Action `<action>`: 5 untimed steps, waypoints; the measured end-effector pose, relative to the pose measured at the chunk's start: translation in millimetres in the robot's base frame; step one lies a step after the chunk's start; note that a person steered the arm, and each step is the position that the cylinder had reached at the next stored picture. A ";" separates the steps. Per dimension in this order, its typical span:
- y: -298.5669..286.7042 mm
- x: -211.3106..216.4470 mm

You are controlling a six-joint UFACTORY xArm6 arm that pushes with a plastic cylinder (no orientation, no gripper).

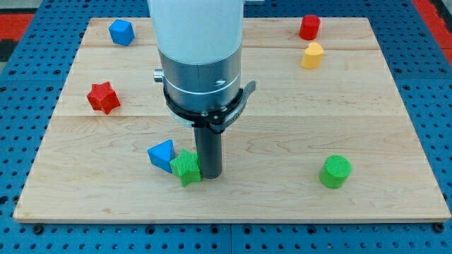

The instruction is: Push the green star slightly towards the bottom of the board

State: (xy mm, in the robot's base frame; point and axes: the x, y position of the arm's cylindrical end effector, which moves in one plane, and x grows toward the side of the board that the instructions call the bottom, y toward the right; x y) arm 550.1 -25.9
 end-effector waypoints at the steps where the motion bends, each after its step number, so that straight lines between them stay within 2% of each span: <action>1: 3.3 -35.7; 2: -19.8 -43.2; 3: -33.8 -13.2; 5: -67.1 -36.3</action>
State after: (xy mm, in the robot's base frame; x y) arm 513.8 -92.9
